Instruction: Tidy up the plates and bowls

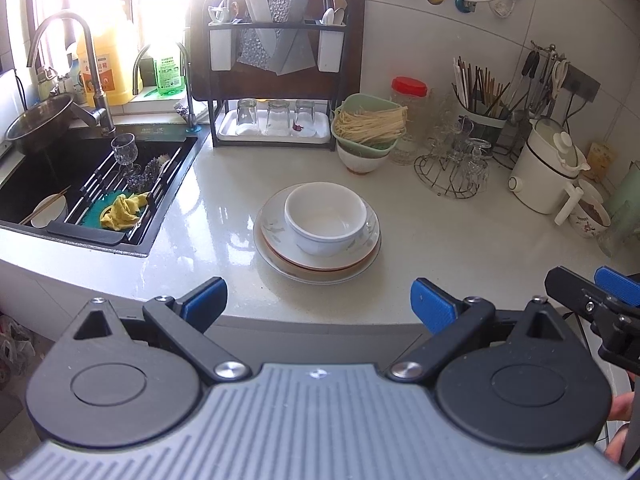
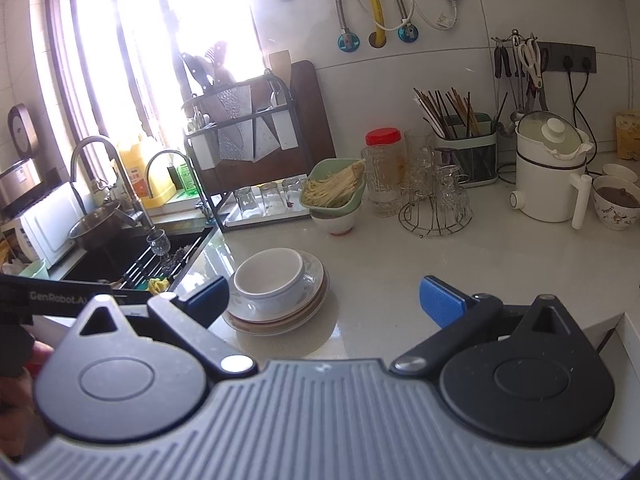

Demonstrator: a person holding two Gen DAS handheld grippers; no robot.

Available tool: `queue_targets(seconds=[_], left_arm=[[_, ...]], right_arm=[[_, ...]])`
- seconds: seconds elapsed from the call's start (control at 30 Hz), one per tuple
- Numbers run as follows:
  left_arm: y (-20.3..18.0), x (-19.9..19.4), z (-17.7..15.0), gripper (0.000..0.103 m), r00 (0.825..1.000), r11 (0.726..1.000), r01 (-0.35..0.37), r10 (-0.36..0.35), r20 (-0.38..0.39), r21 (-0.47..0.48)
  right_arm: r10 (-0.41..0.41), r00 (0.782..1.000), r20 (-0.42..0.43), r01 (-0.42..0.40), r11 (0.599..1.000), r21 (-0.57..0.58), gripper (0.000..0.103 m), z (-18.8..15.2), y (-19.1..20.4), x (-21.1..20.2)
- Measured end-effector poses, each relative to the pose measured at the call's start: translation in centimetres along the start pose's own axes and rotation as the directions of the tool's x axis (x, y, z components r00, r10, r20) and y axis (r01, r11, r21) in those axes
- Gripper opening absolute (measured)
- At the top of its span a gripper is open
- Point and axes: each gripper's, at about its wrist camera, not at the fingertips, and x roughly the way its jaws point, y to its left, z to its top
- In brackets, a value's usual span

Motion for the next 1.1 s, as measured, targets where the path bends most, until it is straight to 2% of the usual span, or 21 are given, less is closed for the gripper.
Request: queue_targets(seconds=[0.37, 0.6, 1.1], left_arm=[[-0.44, -0.58, -0.52, 0.100, 1.000, 0.999, -0.005, 0.005, -0.012, 0.046], [-0.06, -0.38, -0.70, 0.100, 1.000, 1.000, 0.001, -0.001, -0.025, 0.007], [0.01, -0.42, -0.67, 0.100, 1.000, 0.999, -0.029, 0.029, -0.011, 0.021]], right_arm=[[0.010, 1.000, -0.020, -0.009, 1.000, 0.023, 0.103, -0.49, 0.23, -0.17], [0.005, 1.000, -0.018, -0.005, 1.000, 0.020, 0.103, -0.58, 0.37, -0.19], [-0.012, 0.999, -0.029, 0.013, 1.000, 0.020, 0.103, -1.00, 0.71, 0.02]])
